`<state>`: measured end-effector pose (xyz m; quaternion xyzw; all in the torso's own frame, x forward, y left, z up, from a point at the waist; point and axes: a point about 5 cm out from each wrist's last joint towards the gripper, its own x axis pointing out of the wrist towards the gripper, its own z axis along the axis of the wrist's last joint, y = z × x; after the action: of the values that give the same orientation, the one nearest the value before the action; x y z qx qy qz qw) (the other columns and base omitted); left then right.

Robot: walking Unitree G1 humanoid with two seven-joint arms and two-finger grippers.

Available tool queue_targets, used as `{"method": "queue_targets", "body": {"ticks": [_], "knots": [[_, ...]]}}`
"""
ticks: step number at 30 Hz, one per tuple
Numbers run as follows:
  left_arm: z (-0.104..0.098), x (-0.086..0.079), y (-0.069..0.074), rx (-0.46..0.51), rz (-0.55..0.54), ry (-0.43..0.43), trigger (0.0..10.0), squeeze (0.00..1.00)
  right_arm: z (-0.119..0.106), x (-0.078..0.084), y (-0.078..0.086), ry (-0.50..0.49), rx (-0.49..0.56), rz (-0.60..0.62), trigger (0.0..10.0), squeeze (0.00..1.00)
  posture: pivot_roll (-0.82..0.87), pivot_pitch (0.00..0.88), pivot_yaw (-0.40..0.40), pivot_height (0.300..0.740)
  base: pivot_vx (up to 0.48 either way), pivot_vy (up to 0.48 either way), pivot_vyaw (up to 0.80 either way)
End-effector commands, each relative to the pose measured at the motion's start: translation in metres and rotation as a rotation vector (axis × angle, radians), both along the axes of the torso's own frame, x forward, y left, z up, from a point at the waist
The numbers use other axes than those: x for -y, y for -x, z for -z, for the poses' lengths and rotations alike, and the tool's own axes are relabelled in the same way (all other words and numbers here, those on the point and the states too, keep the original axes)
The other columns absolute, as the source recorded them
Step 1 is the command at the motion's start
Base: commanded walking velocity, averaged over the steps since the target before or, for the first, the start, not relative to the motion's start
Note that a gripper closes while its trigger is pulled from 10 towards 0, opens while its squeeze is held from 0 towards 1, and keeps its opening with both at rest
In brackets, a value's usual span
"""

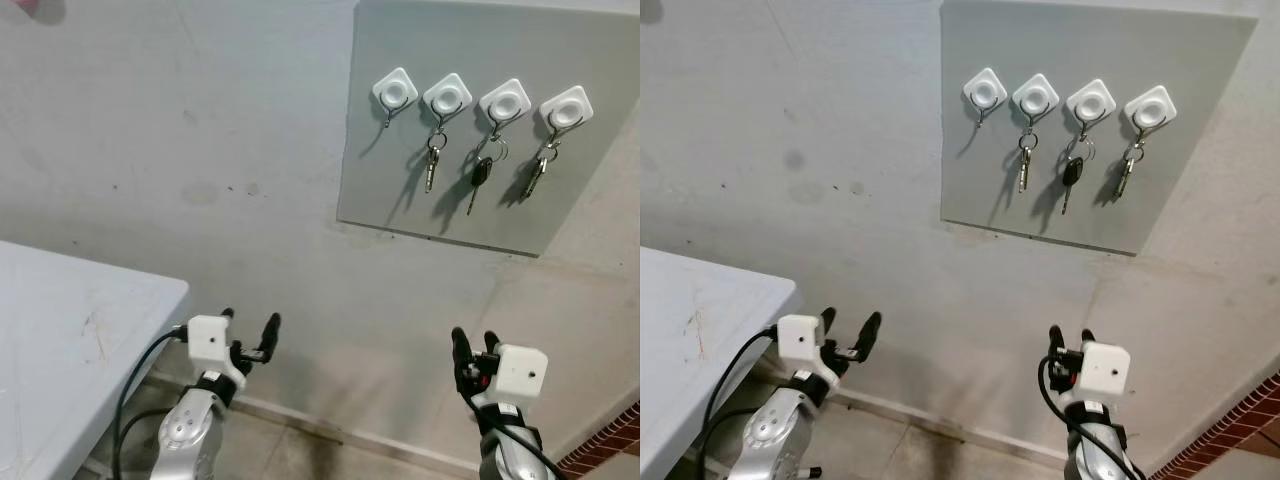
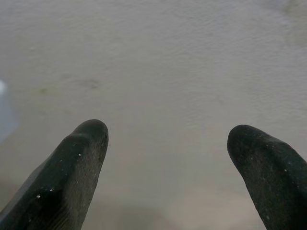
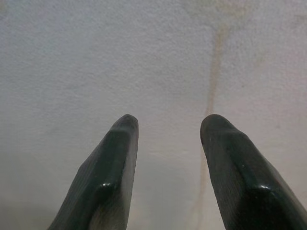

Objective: Hang keys on a hook

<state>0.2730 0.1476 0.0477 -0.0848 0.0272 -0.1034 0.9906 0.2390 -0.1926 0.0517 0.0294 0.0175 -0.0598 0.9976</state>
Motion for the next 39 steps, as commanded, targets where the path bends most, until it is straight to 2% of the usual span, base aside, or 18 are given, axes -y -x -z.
{"method": "queue_targets", "body": {"ticks": [1, 5, 12, 39], "knots": [[-0.003, -0.003, -0.001, 0.015, -0.015, -0.012, 10.0, 0.0, -0.004, 0.005, -0.002, 0.028, 0.016, 0.005, 10.0, 0.0, -0.03, 0.0, -0.001, 0.74, 0.0, 0.0, 0.0], [-0.015, -0.002, -0.01, 0.048, -0.022, -0.017, 10.0, 0.0, -0.011, 0.006, -0.004, 0.064, 0.043, 0.006, 10.0, 0.0, -0.03, 0.0, 0.001, 0.74, 0.0, 0.0, 0.6], [-0.026, 0.0, -0.019, 0.093, -0.01, -0.043, 10.0, 0.0, -0.019, 0.003, -0.009, 0.051, 0.076, 0.007, 10.0, 0.0, -0.03, 0.005, 0.003, 0.74, 0.0, 0.0, 0.8], [-0.033, 0.006, -0.022, 0.101, -0.003, -0.032, 10.0, 0.0, -0.032, 0.005, -0.015, 0.084, 0.104, -0.037, 10.0, 0.0, -0.03, 0.0, -0.019, 0.74, 0.0, 0.0, 0.8]]}}
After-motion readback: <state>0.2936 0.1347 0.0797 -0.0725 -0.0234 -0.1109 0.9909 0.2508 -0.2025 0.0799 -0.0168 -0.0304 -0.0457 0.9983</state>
